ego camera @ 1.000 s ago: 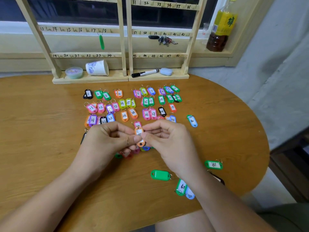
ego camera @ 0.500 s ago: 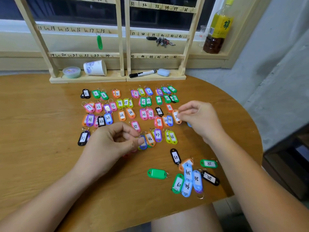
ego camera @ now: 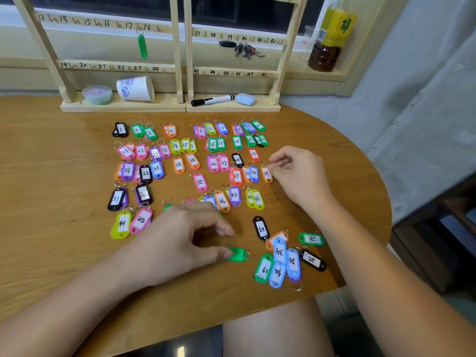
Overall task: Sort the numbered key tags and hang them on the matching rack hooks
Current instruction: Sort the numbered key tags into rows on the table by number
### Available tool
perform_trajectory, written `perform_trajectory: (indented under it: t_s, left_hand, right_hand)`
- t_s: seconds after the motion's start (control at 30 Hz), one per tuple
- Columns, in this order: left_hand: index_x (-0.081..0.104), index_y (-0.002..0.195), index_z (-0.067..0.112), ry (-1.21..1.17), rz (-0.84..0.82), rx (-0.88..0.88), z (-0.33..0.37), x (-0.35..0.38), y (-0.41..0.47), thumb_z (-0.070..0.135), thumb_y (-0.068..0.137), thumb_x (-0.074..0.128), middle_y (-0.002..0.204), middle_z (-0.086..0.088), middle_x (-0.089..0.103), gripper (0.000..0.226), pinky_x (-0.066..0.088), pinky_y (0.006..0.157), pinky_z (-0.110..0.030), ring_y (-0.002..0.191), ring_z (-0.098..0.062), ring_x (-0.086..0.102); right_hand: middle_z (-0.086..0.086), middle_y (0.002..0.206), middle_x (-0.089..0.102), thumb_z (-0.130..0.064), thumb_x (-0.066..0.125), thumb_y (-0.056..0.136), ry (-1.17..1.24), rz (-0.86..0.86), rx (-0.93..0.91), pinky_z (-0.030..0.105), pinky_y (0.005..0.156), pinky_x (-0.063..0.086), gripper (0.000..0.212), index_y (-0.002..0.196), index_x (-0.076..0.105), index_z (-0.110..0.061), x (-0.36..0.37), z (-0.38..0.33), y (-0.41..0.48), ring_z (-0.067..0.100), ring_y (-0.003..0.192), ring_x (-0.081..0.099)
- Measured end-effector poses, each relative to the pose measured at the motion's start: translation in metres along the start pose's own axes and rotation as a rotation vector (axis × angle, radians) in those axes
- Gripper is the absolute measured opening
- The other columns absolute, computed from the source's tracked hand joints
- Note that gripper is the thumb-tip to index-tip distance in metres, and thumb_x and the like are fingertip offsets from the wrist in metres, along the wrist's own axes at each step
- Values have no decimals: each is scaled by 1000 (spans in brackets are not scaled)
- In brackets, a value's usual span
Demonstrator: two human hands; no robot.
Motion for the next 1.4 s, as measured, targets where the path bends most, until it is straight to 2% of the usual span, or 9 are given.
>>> perform_trajectory:
  t_s: [0.13,0.3,0.47,0.57,0.73,0.97,1.07,1.2,1.4]
  left_hand:
    - [77,109,36,70,-47,57,5,12,-1,46,86,86,105,26,64,26,46,93,-16,108,1,62]
    - [77,108,39,100,-70,45,2,18,-1,44,87,85,104,25,61,23,42,90,-11,107,2,61]
    - [76,107,41,116,-84,37,0,19,-1,42,91,82,105,24,59,18,46,91,-18,107,-1,61]
    - [74,106,41,125,-82,45,0,19,-1,41,91,83,106,24,59,18,46,94,-20,109,-2,59]
    - [73,100,38,103,-67,60,4,14,1,33,88,87,102,23,62,19,48,92,-23,106,-2,61]
    - [75,93,30,-129,14,-63,-1,0,-1,20,91,85,88,13,75,14,54,70,-27,76,-15,68]
    - [75,92,23,-305,116,-128,-6,-12,-3,13,92,82,80,5,76,13,54,71,-23,70,-11,69]
    - [77,96,18,-428,152,-165,-8,-19,-4,-2,91,77,82,-5,76,20,54,74,-35,75,-18,68]
    - [78,90,13,-437,217,-96,-3,-29,-3,-12,88,75,110,-5,76,25,54,90,-50,107,-25,72]
  right_hand:
    - [-13,75,70,-24,82,89,1,-120,7,17,62,48,9,83,76,-28,-7,-9,-34,-2,65,61]
    - [-10,73,71,-33,86,85,-79,-360,79,32,65,55,17,77,73,-26,-2,-10,-77,1,61,60]
    - [-8,78,71,-50,90,77,-170,-451,100,35,69,57,32,84,70,-26,5,-19,-95,7,73,66]
    - [-8,83,70,-46,90,77,-215,-454,65,36,72,57,31,86,68,-26,7,-24,-95,8,79,66]
    - [-13,96,57,-35,84,86,-201,-466,-9,22,69,38,15,84,70,-31,16,-29,-96,0,88,55]
    - [-1,88,77,-16,79,94,284,-496,36,39,84,59,9,93,73,-21,11,-47,-88,18,82,74]
    - [6,88,79,-12,77,96,455,-562,30,33,73,56,11,105,77,-17,9,-59,-88,19,75,72]
    - [10,82,71,-15,72,100,532,-571,-33,28,66,49,19,110,83,-27,5,-67,-84,15,74,60]
    - [5,87,68,-14,63,106,511,-605,-60,27,73,51,26,120,80,-27,6,-72,-80,12,77,59]
Point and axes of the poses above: each hand's wrist, its own y-axis towards the middle knuckle, its own x-axis out of the palm, z = x × y, the point moved 9 cm from there along y, towards the middle knuckle
